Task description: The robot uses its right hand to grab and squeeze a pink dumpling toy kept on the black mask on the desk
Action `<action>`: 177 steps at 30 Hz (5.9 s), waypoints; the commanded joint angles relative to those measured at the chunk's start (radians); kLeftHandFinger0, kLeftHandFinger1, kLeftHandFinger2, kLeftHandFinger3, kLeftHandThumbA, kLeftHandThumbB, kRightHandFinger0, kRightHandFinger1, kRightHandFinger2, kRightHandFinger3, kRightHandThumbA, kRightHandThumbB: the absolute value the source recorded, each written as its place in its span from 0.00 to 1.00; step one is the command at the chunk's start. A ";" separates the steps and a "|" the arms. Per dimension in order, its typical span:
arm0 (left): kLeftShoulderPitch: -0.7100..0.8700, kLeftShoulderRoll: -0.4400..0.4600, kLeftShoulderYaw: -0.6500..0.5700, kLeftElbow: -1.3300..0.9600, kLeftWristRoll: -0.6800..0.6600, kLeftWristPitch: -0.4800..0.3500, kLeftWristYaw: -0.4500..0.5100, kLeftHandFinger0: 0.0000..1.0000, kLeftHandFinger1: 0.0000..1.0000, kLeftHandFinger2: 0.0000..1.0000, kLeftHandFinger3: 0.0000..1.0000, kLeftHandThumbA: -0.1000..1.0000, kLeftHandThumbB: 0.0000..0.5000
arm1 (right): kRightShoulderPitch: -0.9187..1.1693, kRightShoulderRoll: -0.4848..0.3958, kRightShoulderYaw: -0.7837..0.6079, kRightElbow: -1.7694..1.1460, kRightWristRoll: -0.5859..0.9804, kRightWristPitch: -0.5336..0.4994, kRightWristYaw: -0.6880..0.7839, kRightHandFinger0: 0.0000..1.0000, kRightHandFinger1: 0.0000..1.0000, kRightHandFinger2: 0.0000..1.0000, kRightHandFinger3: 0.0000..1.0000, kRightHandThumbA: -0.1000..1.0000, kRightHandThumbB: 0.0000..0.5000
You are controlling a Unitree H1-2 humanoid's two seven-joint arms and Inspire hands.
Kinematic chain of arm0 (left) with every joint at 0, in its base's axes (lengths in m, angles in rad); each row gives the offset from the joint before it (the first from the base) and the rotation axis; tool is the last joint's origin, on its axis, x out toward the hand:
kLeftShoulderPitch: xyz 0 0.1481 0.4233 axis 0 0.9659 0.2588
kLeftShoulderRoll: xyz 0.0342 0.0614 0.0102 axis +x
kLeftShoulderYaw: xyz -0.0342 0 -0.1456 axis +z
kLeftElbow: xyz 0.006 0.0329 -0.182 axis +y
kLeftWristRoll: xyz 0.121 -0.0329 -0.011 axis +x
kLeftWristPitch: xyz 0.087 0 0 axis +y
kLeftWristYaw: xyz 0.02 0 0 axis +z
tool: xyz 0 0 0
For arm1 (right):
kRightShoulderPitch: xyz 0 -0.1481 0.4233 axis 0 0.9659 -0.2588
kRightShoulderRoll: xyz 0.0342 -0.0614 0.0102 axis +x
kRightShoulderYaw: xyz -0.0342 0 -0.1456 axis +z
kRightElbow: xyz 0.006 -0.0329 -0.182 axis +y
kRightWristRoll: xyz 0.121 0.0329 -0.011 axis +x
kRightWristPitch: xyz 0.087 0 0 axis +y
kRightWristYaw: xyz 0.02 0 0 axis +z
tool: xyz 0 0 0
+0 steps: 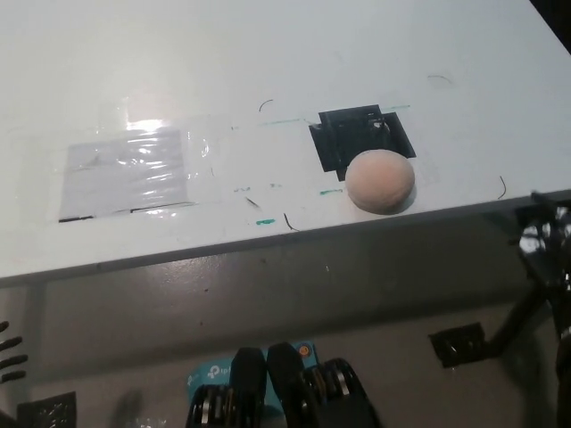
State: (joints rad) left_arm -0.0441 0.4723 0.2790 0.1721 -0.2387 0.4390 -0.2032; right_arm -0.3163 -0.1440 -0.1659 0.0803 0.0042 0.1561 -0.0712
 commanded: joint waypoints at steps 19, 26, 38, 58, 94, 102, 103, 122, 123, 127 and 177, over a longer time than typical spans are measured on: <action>-0.017 0.011 0.009 -0.017 -0.012 0.015 -0.007 0.75 0.75 0.82 0.87 1.00 0.19 | -0.350 -0.146 0.438 -0.060 -0.280 0.215 0.194 1.00 1.00 1.00 1.00 0.44 0.98; -0.014 0.016 0.003 -0.012 -0.010 0.006 -0.016 0.77 0.75 0.82 0.89 1.00 0.22 | -0.380 -0.121 0.454 0.006 -0.286 0.197 0.203 1.00 1.00 1.00 1.00 0.34 1.00; -0.012 0.020 0.009 -0.036 -0.019 0.031 -0.013 0.72 0.74 0.80 0.89 1.00 0.16 | -0.507 -0.031 0.463 0.501 -0.350 0.048 0.092 1.00 1.00 1.00 1.00 0.36 1.00; -0.042 0.023 0.007 -0.037 -0.014 0.029 -0.010 0.68 0.72 0.77 0.85 1.00 0.18 | -0.485 0.085 0.592 0.771 -0.407 -0.106 0.068 0.04 0.23 1.00 1.00 0.26 0.73; -0.034 0.024 0.008 -0.029 -0.020 0.023 -0.019 0.71 0.75 0.81 0.88 1.00 0.23 | -0.619 -0.037 0.520 0.671 -0.695 -0.560 -0.815 0.01 0.23 0.54 0.41 0.00 0.37; -0.039 0.026 0.012 -0.035 -0.020 0.030 -0.011 0.70 0.72 0.80 0.86 1.00 0.22 | -0.596 -0.020 0.519 0.680 -0.711 -0.568 -0.808 0.00 0.23 0.57 0.38 0.00 0.45; -0.041 0.026 0.011 -0.034 -0.018 0.030 -0.011 0.69 0.71 0.80 0.86 1.00 0.22 | -0.596 -0.021 0.519 0.684 -0.714 -0.572 -0.810 0.00 0.23 0.57 0.38 0.00 0.45; -0.046 0.023 0.012 -0.035 -0.027 0.031 -0.016 0.73 0.76 0.83 0.90 1.00 0.24 | -0.641 0.005 0.546 0.941 -0.708 -0.566 -0.788 0.00 0.10 0.60 0.41 0.00 0.52; -0.047 0.022 0.013 -0.034 -0.029 0.031 -0.016 0.74 0.76 0.83 0.91 1.00 0.23 | -0.649 0.003 0.554 0.980 -0.708 -0.542 -0.754 0.00 0.14 0.65 0.53 0.00 0.42; -0.044 0.022 0.008 -0.040 -0.021 0.030 -0.010 0.74 0.75 0.82 0.90 1.00 0.25 | -0.651 0.002 0.556 1.015 -0.681 -0.507 -0.666 0.00 0.12 0.57 0.74 0.00 0.14; -0.024 0.025 0.002 -0.016 -0.015 0.012 -0.021 0.67 0.72 0.80 0.86 1.00 0.25 | -0.217 -0.194 0.440 -0.078 -0.705 -0.054 -0.157 0.83 1.00 1.00 1.00 0.20 0.32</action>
State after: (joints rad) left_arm -0.0666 0.4725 0.2762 0.1717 -0.2532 0.4562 -0.2150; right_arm -0.5914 -0.2761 0.3548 0.1903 -0.7065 0.0935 -0.2452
